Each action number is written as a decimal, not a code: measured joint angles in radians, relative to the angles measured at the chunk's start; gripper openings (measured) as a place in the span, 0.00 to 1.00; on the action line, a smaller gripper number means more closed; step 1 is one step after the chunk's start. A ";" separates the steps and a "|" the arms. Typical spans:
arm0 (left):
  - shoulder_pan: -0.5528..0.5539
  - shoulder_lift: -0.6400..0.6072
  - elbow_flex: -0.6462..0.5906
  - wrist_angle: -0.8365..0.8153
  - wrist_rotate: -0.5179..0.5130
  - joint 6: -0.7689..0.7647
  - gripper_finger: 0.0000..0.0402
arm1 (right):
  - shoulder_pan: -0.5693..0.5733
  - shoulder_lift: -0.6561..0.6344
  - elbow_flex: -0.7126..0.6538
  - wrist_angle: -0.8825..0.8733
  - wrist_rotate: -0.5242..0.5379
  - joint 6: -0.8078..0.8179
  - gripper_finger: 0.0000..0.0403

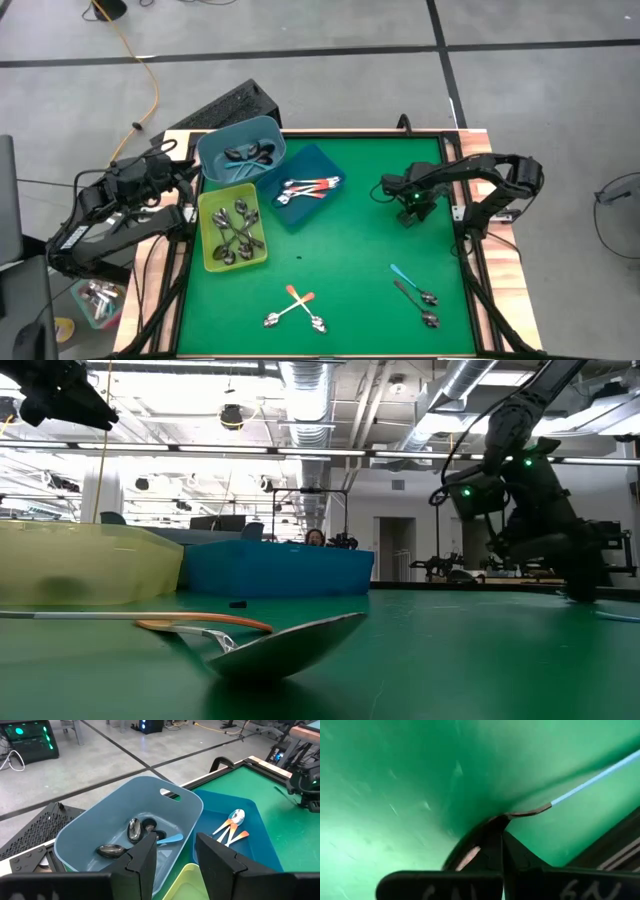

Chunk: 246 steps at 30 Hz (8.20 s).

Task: Sort silverware by color (type)
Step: Put the blue spoon into the light blue bin, then put the orange spoon into the blue bin

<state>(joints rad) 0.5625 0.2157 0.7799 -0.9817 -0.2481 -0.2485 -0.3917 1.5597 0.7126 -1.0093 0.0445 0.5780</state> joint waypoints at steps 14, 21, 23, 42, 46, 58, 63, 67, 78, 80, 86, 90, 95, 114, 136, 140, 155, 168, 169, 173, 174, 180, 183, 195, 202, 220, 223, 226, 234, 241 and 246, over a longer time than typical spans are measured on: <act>0.000 0.000 0.000 0.000 -0.001 -0.010 0.30 | 0.080 0.001 0.181 0.112 0.049 -0.003 0.00; 0.000 0.000 0.000 0.000 -0.002 -0.010 0.30 | 0.113 0.001 0.293 0.156 0.099 -0.115 0.02; 0.000 0.000 0.000 0.000 -0.002 -0.010 0.30 | 0.117 0.001 0.310 0.151 0.139 -0.177 0.06; 0.000 0.000 0.000 -0.023 -0.002 -0.010 0.30 | 0.092 0.000 0.174 0.096 0.247 -0.502 0.58; 0.000 0.000 0.000 -0.022 -0.003 -0.010 0.30 | 0.062 0.000 0.144 0.101 0.248 -0.548 0.56; 0.000 0.000 0.000 -0.022 -0.003 -0.024 0.30 | -0.023 -0.006 0.045 0.202 0.213 -0.589 0.55; 0.000 0.000 0.000 -0.021 -0.005 -0.025 0.30 | -0.022 -0.005 0.040 0.224 0.203 -0.612 0.46; 0.000 0.000 0.000 -0.021 -0.020 -0.026 0.30 | -0.024 -0.004 0.039 0.231 0.157 -0.617 0.29; 0.000 0.000 0.000 -0.022 -0.025 -0.029 0.30 | -0.022 -0.003 0.038 0.248 0.135 -0.517 0.03; 0.000 0.000 0.000 -0.022 -0.026 -0.029 0.30 | -0.019 -0.003 0.038 0.256 0.131 -0.486 0.02; 0.000 0.000 0.000 -0.022 -0.025 -0.029 0.30 | 0.006 -0.005 0.038 0.288 0.139 -0.397 0.01; 0.000 0.000 0.000 -0.022 -0.025 -0.035 0.30 | 0.041 -0.029 0.035 0.354 0.135 -0.342 0.01; 0.000 0.000 0.000 -0.022 -0.020 -0.044 0.30 | 0.125 -0.085 0.035 0.473 0.082 -0.306 0.00; 0.000 0.000 0.000 -0.010 -0.023 -0.051 0.30 | 0.331 -0.113 0.038 1.518 0.132 -0.349 0.00; 0.000 -0.123 -0.071 0.282 0.016 0.064 0.29 | 0.172 0.461 0.933 1.365 0.000 -0.605 0.00; 0.000 -0.217 -0.153 0.393 0.054 0.039 0.25 | 0.142 0.572 1.107 1.314 -0.077 -0.605 0.00; -0.001 -0.212 -0.254 0.603 0.302 0.034 0.14 | 0.042 0.842 1.418 1.069 -0.153 -0.589 0.00; -0.001 -0.212 -0.364 0.783 0.322 0.000 0.07 | 0.024 0.873 1.400 1.043 -0.153 -0.594 0.00; -0.001 -0.212 -0.366 0.783 0.322 0.000 0.07 | 0.023 0.882 1.396 1.026 -0.152 -0.587 0.00; -0.002 -0.212 -0.380 0.784 0.332 0.000 0.07 | 0.026 0.935 1.393 1.048 -0.152 -0.559 0.00; -0.002 -0.212 -0.380 0.784 0.331 0.000 0.07 | 0.025 0.936 1.393 1.051 -0.151 -0.549 0.00; -0.002 -0.212 -0.388 0.793 0.317 0.005 0.07 | 0.022 0.931 1.396 1.060 -0.121 -0.549 0.01; -0.002 -0.212 -0.388 0.793 0.314 0.022 0.07 | 0.015 0.933 1.396 1.056 -0.121 -0.539 0.01; -0.002 -0.212 -0.400 0.844 0.317 0.082 0.07 | 0.010 0.932 1.396 1.036 -0.121 -0.533 0.02; -0.002 -0.212 -0.420 0.867 0.316 0.106 0.07 | 0.010 0.932 1.396 1.037 -0.121 -0.534 0.02; -0.002 -0.212 -0.425 0.885 0.348 0.097 0.07 | 0.010 0.928 1.396 1.029 -0.121 -0.537 0.38; -0.002 -0.212 -0.425 0.885 0.348 0.097 0.07 | 0.010 0.925 1.396 1.024 -0.117 -0.547 0.39; -0.002 -0.212 -0.425 0.884 0.348 0.096 0.07 | 0.010 0.925 1.409 0.991 -0.099 -0.560 0.39; -0.002 -0.212 -0.425 0.883 0.348 0.095 0.07 | 0.023 0.900 1.648 0.644 -0.099 -0.733 0.40; -0.003 -0.212 -0.425 0.857 0.367 0.096 0.07 | 0.048 0.646 1.573 0.306 0.065 -0.754 0.40; -0.003 -0.212 -0.425 0.869 0.368 0.096 0.07 | 0.046 0.518 1.574 0.048 0.108 -0.611 0.40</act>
<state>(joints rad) 0.5594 0.0036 0.3550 -0.1129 0.1199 -0.1528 -0.3453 2.0775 2.2861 -0.9617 0.1522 -0.0334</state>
